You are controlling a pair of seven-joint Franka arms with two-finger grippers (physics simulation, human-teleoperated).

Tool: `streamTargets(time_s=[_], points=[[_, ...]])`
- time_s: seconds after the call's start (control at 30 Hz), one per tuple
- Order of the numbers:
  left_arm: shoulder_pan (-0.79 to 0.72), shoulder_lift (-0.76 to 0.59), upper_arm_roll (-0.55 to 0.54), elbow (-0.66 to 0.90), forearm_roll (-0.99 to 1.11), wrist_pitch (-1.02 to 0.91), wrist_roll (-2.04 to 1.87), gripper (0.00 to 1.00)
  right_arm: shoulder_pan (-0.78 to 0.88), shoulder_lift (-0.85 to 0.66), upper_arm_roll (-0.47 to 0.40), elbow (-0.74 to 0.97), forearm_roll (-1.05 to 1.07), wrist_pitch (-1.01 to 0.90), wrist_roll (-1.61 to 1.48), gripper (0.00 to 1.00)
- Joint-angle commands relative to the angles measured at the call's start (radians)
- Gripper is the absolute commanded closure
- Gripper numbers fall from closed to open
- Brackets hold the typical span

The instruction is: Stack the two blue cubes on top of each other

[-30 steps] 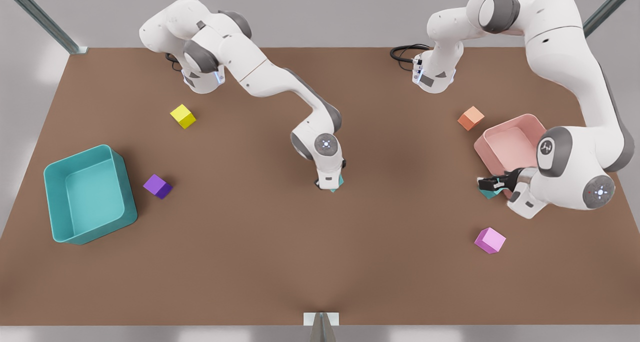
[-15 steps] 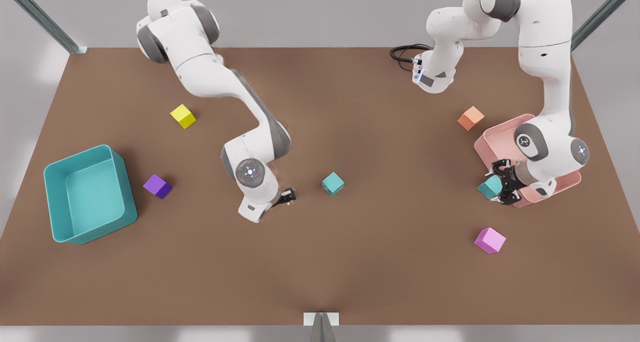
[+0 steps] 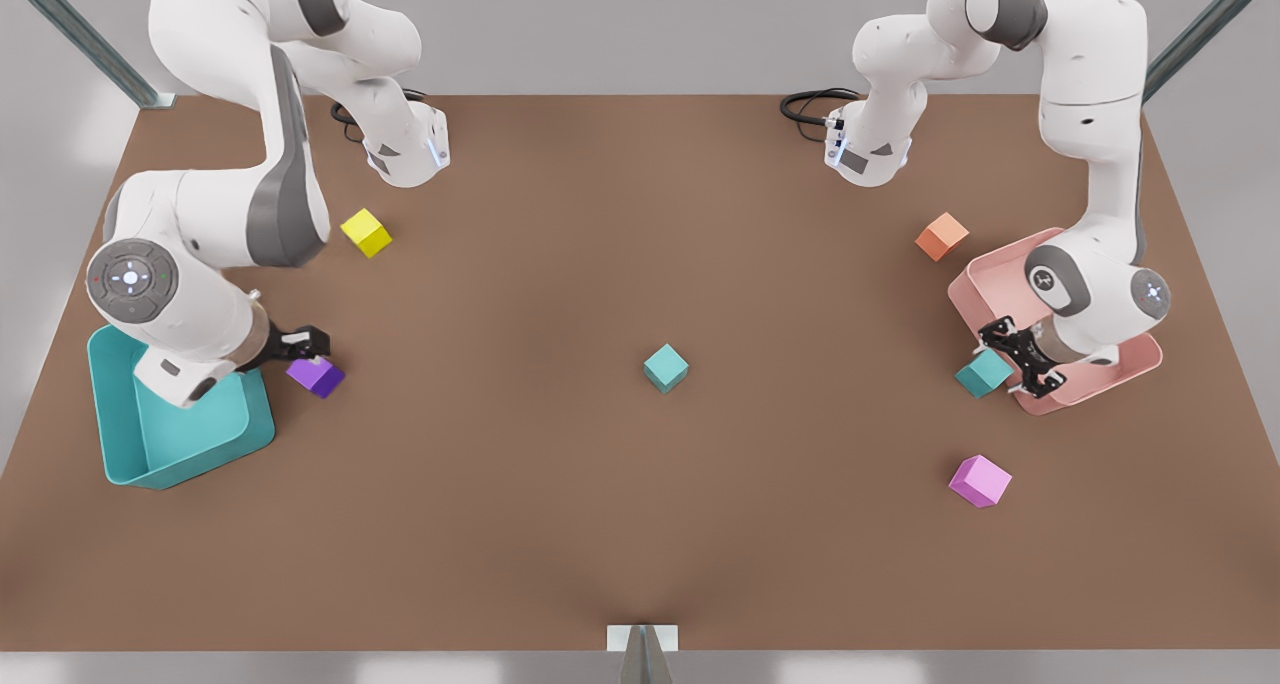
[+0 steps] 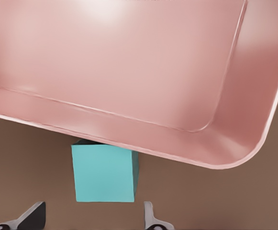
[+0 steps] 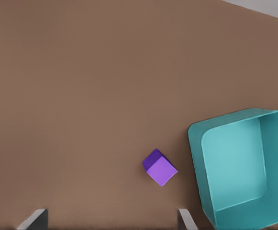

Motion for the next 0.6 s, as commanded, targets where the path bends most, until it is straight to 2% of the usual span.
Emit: streamTargets(time_s=[0.0,0.03,0.07,0.13,0.2,0.3,0.37,0.4,0.5,0.53,0.57], points=[[0.000,0.003,0.000,-0.004,0.013,0.019,-0.359,0.00,-0.002,-0.017,-0.012,0.006,-0.012,-0.103,-0.179,0.00],[-0.002,0.015,-0.001,-0.004,0.013,0.022,-0.359,0.00,-0.007,-0.019,-0.022,0.005,-0.016,-0.119,-0.179,0.00],[-0.002,0.024,-0.001,-0.004,0.009,0.042,-0.359,0.00,-0.094,-0.048,0.034,0.006,-0.012,-0.179,-0.182,0.00],[-0.002,0.036,-0.001,-0.005,0.009,0.056,-0.351,0.00,-0.216,-0.073,0.133,0.005,0.002,-0.179,-0.171,0.00],[0.000,0.055,-0.001,-0.005,0.012,0.056,-0.350,0.00,-0.200,-0.070,0.133,-0.035,-0.018,-0.088,-0.058,0.00],[0.003,0.079,-0.001,-0.005,0.016,0.071,-0.331,0.00,-0.142,-0.071,0.133,-0.047,-0.081,-0.087,-0.064,0.00],[0.001,0.112,-0.003,-0.005,0.010,0.085,-0.331,0.00,-0.177,-0.103,0.132,-0.090,-0.073,-0.053,-0.120,0.00],[0.001,0.121,-0.003,-0.005,0.012,0.085,-0.330,0.00,-0.180,-0.151,0.131,-0.172,-0.071,-0.010,-0.120,0.00],[-0.005,0.148,-0.014,-0.008,0.007,0.091,-0.331,0.00,-0.179,-0.140,0.126,-0.161,-0.068,-0.008,-0.122,0.00],[-0.009,0.144,-0.021,-0.008,0.006,0.088,-0.336,0.43,-0.176,-0.136,0.126,-0.161,-0.067,-0.005,-0.120,0.00],[-0.017,0.132,-0.029,-0.008,0.006,0.083,-0.340,0.51,-0.176,-0.125,0.126,-0.158,-0.067,0.001,-0.122,0.00]])
